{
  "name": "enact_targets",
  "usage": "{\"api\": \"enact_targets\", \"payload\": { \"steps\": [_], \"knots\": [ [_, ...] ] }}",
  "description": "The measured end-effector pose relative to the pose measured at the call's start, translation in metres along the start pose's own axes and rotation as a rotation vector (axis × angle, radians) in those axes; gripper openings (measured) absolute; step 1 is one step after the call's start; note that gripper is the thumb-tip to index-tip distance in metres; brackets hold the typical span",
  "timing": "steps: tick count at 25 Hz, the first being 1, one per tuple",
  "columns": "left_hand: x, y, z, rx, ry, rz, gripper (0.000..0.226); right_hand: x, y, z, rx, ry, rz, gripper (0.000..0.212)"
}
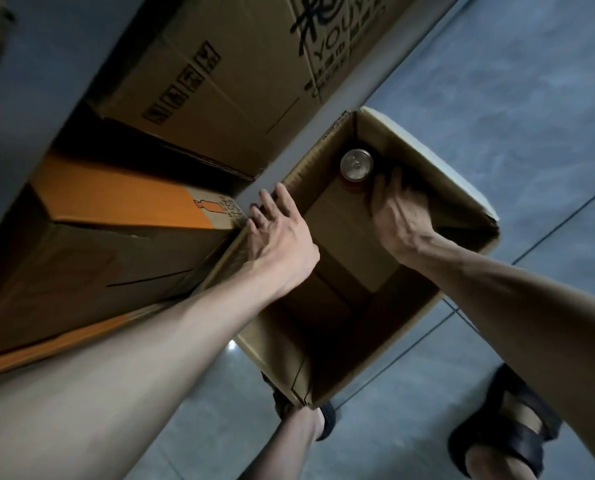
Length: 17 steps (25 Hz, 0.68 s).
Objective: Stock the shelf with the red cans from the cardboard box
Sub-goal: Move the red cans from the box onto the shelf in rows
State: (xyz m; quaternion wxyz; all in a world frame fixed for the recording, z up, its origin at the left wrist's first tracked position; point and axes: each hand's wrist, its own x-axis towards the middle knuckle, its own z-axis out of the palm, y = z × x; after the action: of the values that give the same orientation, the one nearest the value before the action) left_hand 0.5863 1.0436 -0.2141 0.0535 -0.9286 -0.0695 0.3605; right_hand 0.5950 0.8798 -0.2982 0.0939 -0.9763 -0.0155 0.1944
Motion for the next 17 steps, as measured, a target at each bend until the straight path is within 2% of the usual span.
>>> {"api": "enact_targets", "payload": {
  "steps": [3,8,11,14,17],
  "knots": [
    [-0.016,-0.01,-0.013,-0.007,0.0,0.086,0.103,-0.03,0.005,-0.027,0.259,-0.039,0.041,0.066],
    [-0.095,-0.012,-0.081,-0.391,-0.072,0.247,0.087,-0.106,0.015,-0.14,0.972,0.006,0.193,0.058],
    [-0.16,-0.006,-0.147,-0.665,-0.088,0.333,0.082,-0.145,0.016,-0.232,1.238,-0.015,0.301,0.057],
    [-0.232,-0.005,-0.233,-0.931,-0.16,0.387,0.066,-0.183,0.015,-0.348,1.425,-0.032,0.234,0.049],
    [-0.297,-0.017,-0.322,-1.169,-0.37,0.389,0.06,-0.218,0.004,-0.466,1.385,-0.09,0.034,0.035]
  ]
}}
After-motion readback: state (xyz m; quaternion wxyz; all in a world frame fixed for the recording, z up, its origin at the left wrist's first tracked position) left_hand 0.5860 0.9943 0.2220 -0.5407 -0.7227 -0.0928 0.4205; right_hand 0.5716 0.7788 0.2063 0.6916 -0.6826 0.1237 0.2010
